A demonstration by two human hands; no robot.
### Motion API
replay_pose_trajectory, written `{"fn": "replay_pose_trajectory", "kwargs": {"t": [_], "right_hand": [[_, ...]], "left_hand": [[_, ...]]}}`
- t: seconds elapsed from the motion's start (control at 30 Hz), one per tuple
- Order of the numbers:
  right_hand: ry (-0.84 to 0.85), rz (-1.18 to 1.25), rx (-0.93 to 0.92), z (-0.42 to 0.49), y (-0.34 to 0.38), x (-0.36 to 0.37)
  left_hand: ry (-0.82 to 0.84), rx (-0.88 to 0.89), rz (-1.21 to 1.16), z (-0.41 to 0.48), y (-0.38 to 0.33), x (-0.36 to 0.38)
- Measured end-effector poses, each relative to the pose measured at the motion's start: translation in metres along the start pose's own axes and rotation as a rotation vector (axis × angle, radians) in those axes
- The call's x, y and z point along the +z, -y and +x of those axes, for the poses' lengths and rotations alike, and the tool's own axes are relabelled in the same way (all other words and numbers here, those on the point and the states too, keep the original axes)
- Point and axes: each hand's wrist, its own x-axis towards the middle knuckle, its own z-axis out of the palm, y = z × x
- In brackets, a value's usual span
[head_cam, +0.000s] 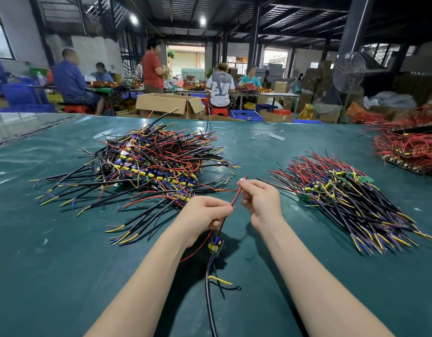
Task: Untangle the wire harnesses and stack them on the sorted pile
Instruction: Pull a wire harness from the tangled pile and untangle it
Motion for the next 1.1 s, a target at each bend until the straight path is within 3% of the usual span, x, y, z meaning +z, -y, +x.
{"fn": "replay_pose_trajectory", "kwargs": {"t": [0.17,0.27,0.33,0.47,0.57,0.63,0.8,0.93,1.1], "right_hand": [[-0.092,-0.05,-0.043,0.006,0.001,-0.001],[-0.285,0.141,-0.043,0.015,0.012,-0.017],[-0.333,0.187,-0.059,0.018,0.016,-0.03],[-0.056,0.079,0.088,0.001,-0.001,-0.003],[0.165,-0.027,0.217,-0.01,-0.009,0.014],[0.244,-0.131,0.152,-0.013,-0.01,0.011],[0.118,-0.191,-0.071,-0.015,-0.011,0.01],[0.042,-0.169,-0.084,-0.012,-0.012,0.008],[-0.024,-0.077,-0.049,-0.009,-0.017,0.009]], "left_hand": [[0.112,0.072,0.163,-0.001,-0.001,0.002],[0.277,0.086,0.306,-0.008,0.002,0.01],[0.232,0.099,0.259,-0.008,0.002,0.015],[-0.098,0.091,-0.073,0.001,0.0,-0.003],[-0.11,0.092,-0.116,0.004,0.0,-0.005],[-0.094,0.082,-0.111,0.005,0.0,0.001],[-0.036,0.023,-0.03,0.005,0.003,0.0],[0.052,-0.008,0.069,0.003,-0.003,-0.003],[0.03,0.002,0.065,0.002,-0.001,0.0]]}}
